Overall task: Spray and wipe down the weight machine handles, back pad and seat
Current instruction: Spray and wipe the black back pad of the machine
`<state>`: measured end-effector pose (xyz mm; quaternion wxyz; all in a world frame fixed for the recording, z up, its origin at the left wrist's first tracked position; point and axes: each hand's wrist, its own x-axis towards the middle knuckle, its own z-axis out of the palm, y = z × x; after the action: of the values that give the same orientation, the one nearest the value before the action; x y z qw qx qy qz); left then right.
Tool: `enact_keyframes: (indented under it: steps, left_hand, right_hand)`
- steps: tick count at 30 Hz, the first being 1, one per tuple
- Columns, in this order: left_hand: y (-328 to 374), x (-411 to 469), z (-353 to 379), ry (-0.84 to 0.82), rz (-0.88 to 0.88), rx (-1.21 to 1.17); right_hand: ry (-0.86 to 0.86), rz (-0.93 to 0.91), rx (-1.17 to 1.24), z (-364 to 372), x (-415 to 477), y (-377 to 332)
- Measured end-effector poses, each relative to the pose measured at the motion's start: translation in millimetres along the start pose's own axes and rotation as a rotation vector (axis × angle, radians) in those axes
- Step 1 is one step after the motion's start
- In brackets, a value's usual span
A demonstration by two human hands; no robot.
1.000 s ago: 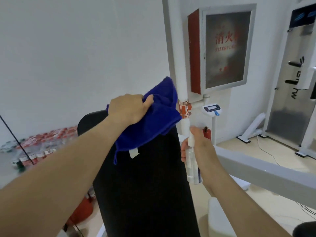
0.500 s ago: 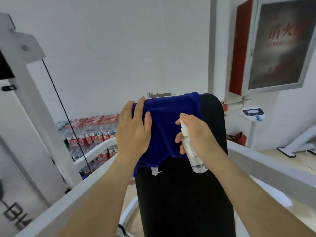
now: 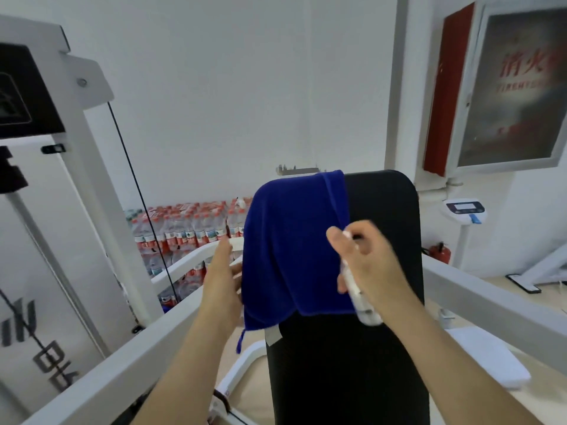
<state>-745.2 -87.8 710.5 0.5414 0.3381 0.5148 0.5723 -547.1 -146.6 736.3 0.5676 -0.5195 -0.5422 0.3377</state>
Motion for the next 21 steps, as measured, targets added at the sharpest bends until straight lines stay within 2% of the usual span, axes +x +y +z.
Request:
enact_keyframes:
  steps: [1,2,4,5,7,10,12,16,21]
  left_hand:
    - [5,3,-5,-0.02,-0.107,-0.037]
    - [9,6,-9,-0.059,-0.142,0.003]
    - [14,9,-13,-0.174,-0.147,0.039]
    - [18,10,-13,-0.224,-0.129,0.025]
    - [30,10,-16,-0.265,-0.055,-0.071]
    - [48,9,-31,-0.271,0.048,-0.233]
    - [59,6,-44,-0.295,0.081,-0.235]
    - [70,-3,-59,-0.203,0.143,0.103]
    - [87,-31,-71,-0.099,0.404,0.468]
  right_hand:
    - [0.121,-0.04,-0.054,-4,4,-5]
    - [0.22,-0.061,-0.169,-7,11,-7]
    - [0.294,-0.062,-0.437,-7,23,-8]
    - [0.293,-0.046,-0.496,-5,28,-7]
    - [0.273,0.016,-0.396,-2,31,-12]
    - [0.242,0.142,-0.02,-13,27,-27]
    - [0.183,0.193,0.176,-25,20,-37]
    - [0.022,0.233,0.271,-44,13,-49]
    - [-0.167,0.15,0.208,-48,-10,-67]
